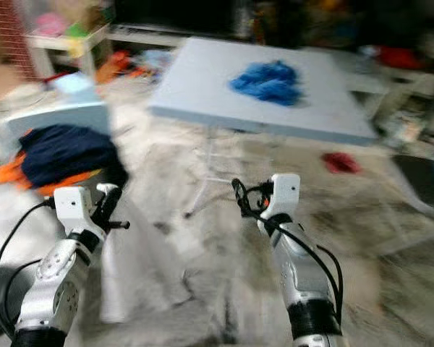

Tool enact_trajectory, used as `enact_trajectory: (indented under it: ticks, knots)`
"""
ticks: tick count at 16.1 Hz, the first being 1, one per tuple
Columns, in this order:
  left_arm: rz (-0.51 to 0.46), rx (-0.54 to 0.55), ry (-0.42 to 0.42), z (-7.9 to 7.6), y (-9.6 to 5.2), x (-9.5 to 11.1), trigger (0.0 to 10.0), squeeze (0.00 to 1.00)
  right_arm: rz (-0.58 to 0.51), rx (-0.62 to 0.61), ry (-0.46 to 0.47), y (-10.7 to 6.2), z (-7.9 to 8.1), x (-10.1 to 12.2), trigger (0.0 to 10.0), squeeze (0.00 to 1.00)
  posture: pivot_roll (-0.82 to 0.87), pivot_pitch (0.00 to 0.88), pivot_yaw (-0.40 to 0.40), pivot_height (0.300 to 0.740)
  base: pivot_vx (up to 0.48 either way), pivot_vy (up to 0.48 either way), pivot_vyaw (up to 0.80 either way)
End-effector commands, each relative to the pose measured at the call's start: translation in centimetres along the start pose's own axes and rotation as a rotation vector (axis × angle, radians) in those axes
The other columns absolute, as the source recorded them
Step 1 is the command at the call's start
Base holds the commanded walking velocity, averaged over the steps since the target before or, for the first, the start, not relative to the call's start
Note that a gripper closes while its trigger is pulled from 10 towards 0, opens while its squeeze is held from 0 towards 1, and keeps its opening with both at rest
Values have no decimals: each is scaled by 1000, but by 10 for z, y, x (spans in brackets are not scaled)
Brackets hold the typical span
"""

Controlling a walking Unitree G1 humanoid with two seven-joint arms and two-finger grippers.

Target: Hang hanger

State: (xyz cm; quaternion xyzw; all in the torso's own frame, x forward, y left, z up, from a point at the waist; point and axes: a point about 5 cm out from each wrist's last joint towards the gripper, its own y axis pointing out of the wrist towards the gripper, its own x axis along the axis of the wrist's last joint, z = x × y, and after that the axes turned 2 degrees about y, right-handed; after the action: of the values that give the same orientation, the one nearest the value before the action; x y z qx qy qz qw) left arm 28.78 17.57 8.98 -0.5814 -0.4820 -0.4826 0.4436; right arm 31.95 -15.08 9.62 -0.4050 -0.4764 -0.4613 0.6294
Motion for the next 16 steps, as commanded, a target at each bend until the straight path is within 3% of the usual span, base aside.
enact_trajectory:
  ticks: [1, 16]
  knots:
    - [-35, -26, -1, -7, 6, 7, 10000, 0, 2, -10, -8, 0, -5, 3, 10000, 0, -55, 0, -103, 740, 251, 0, -644]
    - [-36, -36, -1, -9, 7, 6, 10000, 0, 9, -3, -12, 1, -5, 2, 10000, 0, -52, 0, -103, 740, 257, 0, -43]
